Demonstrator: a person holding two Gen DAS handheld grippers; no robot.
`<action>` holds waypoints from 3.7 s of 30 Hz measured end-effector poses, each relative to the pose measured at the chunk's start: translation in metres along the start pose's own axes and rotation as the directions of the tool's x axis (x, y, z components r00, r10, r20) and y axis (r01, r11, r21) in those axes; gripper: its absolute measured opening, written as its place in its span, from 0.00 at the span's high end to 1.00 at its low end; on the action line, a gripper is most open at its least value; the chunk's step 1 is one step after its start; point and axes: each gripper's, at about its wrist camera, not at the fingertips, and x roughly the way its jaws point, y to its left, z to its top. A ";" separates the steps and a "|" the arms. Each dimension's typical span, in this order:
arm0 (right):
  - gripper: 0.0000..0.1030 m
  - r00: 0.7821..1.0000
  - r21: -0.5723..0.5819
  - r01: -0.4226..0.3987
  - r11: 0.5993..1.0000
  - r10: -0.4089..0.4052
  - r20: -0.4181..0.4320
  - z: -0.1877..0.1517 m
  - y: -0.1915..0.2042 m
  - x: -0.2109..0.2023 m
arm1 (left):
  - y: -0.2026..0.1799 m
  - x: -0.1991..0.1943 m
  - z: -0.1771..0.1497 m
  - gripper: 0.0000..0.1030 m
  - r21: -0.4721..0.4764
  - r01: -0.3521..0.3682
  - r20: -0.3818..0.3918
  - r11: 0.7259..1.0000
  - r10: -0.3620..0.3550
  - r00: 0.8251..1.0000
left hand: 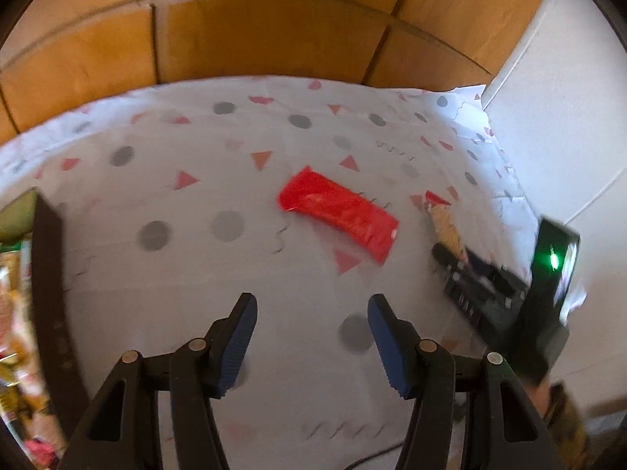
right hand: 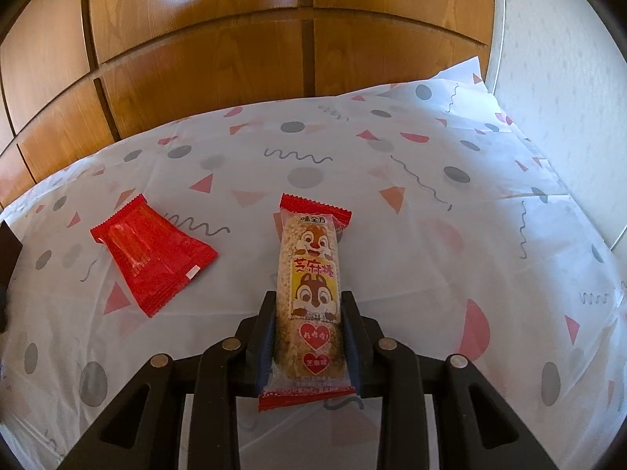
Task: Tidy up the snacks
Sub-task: 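Grasp the long red bar packet with left gripper while right grasps the chipmunk cereal bar, then carry the red bar packet over the gold tin with the left gripper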
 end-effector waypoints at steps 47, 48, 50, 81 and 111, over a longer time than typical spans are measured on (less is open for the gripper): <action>0.67 0.993 0.096 -0.118 0.988 0.115 0.036 -0.004 -0.019 0.004 | -0.018 0.051 0.016 0.50 0.290 -0.087 -0.035 0.953 0.101 0.994; 0.67 0.993 0.094 -0.116 0.989 0.113 0.036 -0.004 -0.018 0.004 | -0.018 0.049 0.016 0.47 0.295 -0.091 -0.027 0.951 0.104 0.994; 0.67 0.994 0.091 -0.111 0.990 0.108 0.035 -0.004 -0.017 0.005 | -0.015 0.046 0.018 0.45 0.306 -0.092 -0.025 0.948 0.105 0.994; 0.67 0.996 0.071 -0.081 0.994 0.079 0.027 -0.004 -0.012 0.006 | 0.021 0.017 -0.077 0.54 0.182 -0.222 0.131 0.958 0.200 0.971; 0.67 1.000 0.007 -0.002 1.000 0.002 0.013 -0.004 0.001 0.007 | 0.033 0.011 -0.104 0.54 0.150 -0.188 0.315 0.971 0.133 0.940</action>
